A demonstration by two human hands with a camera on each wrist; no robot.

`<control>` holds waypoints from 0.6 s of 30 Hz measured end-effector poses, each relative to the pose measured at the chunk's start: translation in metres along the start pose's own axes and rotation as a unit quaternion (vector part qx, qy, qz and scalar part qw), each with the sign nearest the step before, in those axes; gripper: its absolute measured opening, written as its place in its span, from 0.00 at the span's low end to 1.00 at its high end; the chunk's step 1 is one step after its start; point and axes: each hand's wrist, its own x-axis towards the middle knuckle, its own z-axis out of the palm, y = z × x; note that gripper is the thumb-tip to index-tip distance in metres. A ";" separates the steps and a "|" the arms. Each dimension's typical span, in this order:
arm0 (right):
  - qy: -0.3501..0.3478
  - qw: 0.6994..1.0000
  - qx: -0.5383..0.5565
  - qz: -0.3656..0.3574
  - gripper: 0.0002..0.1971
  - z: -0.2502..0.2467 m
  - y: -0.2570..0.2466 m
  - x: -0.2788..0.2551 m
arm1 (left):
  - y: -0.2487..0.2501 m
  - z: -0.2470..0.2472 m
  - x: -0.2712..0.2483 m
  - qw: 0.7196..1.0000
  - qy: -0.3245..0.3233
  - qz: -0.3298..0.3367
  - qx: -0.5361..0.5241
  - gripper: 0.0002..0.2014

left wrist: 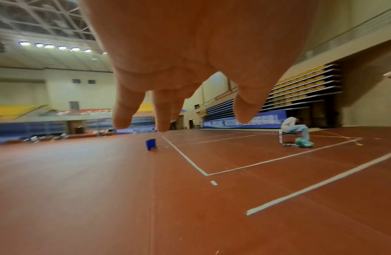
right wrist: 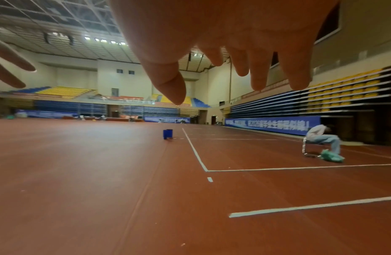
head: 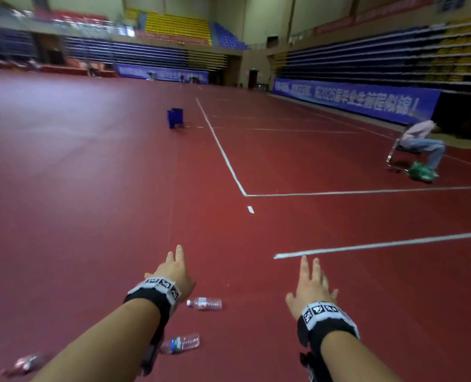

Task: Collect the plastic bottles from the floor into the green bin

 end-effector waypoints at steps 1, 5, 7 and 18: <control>-0.001 1.000 -0.001 -0.014 0.50 -0.004 -0.011 0.028 | 0.003 -0.006 0.017 1.000 0.004 -0.021 -0.008 0.46; -0.032 0.995 -0.024 -0.090 0.50 0.008 -0.065 0.118 | -0.010 -0.015 0.086 0.994 0.012 -0.102 -0.036 0.46; -0.056 0.989 -0.046 -0.130 0.50 0.027 -0.090 0.144 | -0.025 -0.009 0.112 0.989 0.000 -0.139 -0.047 0.48; -0.050 0.985 -0.101 -0.128 0.50 0.059 -0.210 0.325 | -0.070 -0.031 0.325 0.982 0.001 -0.152 -0.112 0.46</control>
